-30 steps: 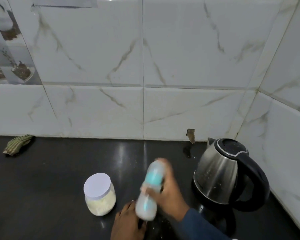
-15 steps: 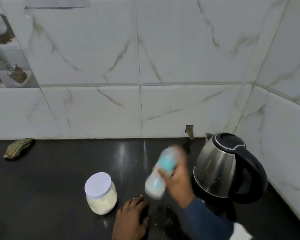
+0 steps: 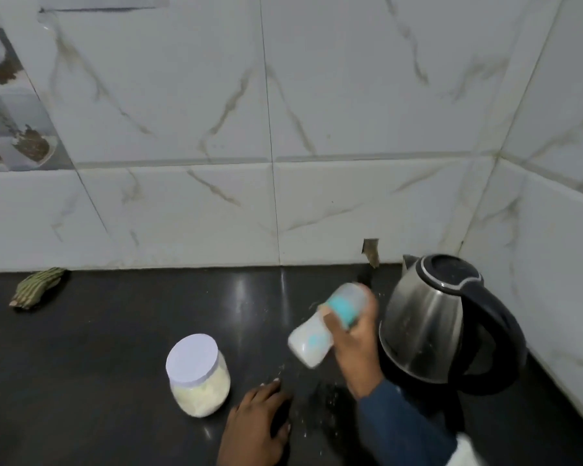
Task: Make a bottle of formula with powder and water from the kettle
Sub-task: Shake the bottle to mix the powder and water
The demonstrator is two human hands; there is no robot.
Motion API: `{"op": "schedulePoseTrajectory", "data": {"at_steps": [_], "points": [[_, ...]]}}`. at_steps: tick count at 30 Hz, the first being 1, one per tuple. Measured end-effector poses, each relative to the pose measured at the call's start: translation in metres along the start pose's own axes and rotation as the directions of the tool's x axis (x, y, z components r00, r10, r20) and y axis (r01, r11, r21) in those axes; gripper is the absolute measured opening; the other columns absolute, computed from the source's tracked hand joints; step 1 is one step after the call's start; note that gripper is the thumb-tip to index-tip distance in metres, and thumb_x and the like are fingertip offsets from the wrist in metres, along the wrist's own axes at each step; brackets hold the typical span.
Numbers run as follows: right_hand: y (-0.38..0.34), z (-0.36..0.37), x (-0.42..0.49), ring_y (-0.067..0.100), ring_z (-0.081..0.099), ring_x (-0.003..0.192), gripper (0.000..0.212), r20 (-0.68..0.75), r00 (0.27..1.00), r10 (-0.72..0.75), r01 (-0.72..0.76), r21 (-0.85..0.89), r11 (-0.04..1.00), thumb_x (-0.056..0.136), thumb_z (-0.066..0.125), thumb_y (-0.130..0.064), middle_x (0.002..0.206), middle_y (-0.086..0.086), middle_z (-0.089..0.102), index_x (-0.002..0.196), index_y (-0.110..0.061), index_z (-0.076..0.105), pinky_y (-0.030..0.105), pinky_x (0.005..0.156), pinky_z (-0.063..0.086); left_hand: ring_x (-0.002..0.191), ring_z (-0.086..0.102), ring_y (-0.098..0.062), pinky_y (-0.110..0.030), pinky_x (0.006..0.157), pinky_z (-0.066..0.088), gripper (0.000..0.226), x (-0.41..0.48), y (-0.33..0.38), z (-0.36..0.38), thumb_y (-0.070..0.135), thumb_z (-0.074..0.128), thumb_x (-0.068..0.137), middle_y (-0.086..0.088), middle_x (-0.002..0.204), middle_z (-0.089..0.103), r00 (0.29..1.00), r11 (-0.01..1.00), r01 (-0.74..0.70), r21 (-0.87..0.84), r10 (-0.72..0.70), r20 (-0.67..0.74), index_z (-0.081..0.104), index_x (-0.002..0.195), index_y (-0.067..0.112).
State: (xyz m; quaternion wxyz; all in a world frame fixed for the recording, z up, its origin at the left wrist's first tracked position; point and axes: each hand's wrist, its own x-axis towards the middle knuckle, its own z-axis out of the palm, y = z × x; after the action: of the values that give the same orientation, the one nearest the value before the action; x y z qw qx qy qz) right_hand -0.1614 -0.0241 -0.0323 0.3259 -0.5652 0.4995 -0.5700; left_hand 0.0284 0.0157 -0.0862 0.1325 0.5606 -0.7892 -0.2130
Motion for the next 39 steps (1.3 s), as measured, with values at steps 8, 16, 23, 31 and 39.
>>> {"op": "schedulePoseTrajectory", "data": {"at_steps": [8,16,23,31,39], "points": [[0.004,0.007,-0.004,0.020,0.068,0.093,0.073,0.235,0.969,0.073,-0.086,0.047,0.995,0.068,0.087,-0.032,0.109,0.002,0.066,0.127,-0.045,0.046,0.039,0.083,0.059,0.144,0.020,-0.004,-0.029,0.110,0.032,0.067,0.000,-0.003,0.002,0.052,0.047,0.077,0.029,0.155,0.018,1.000,0.999,-0.030,0.023,0.029,0.002,0.028,0.142,0.052],[-0.011,0.011,-0.004,0.017,0.067,0.091,0.073,0.234,0.970,0.067,-0.083,0.059,0.995,0.071,0.083,-0.036,0.105,-0.007,0.064,0.130,-0.047,0.040,0.038,0.083,0.059,0.145,0.019,-0.006,-0.028,0.111,0.031,0.064,0.001,0.003,0.000,0.045,0.051,0.083,0.025,0.154,0.023,0.998,0.997,0.040,0.061,-0.043,0.049,0.030,0.144,0.047],[-0.017,0.006,0.007,0.024,0.065,0.095,0.072,0.269,0.896,0.353,-0.444,0.573,0.689,0.065,0.090,-0.026,0.105,0.012,0.061,0.125,-0.017,0.051,0.051,0.087,0.057,0.145,0.014,-0.002,-0.025,0.110,0.027,0.057,-0.001,0.006,-0.003,0.045,0.049,0.084,0.028,0.155,0.017,1.000,0.999,0.010,0.035,-0.011,0.025,0.034,0.138,0.053],[-0.021,0.002,0.013,0.026,0.063,0.102,0.071,0.190,0.901,0.390,-0.389,0.751,0.534,0.066,0.089,-0.025,0.116,0.017,0.060,0.126,-0.015,0.052,0.046,0.085,0.058,0.146,0.013,-0.001,-0.026,0.112,0.025,0.056,-0.004,0.008,0.000,0.046,0.048,0.084,0.028,0.156,0.015,0.999,0.999,0.028,0.032,-0.029,0.014,0.035,0.138,0.053],[-0.023,0.005,0.000,0.021,0.062,0.101,0.089,0.154,0.936,0.316,-0.329,0.698,0.636,0.074,0.078,-0.002,0.118,0.007,0.058,0.143,-0.036,0.033,0.043,0.082,0.059,0.145,0.012,0.002,-0.023,0.111,0.025,0.081,-0.002,0.006,0.002,0.064,0.020,0.057,0.030,0.155,0.014,0.999,0.998,0.051,0.024,-0.051,-0.001,0.031,0.137,0.057]]}}
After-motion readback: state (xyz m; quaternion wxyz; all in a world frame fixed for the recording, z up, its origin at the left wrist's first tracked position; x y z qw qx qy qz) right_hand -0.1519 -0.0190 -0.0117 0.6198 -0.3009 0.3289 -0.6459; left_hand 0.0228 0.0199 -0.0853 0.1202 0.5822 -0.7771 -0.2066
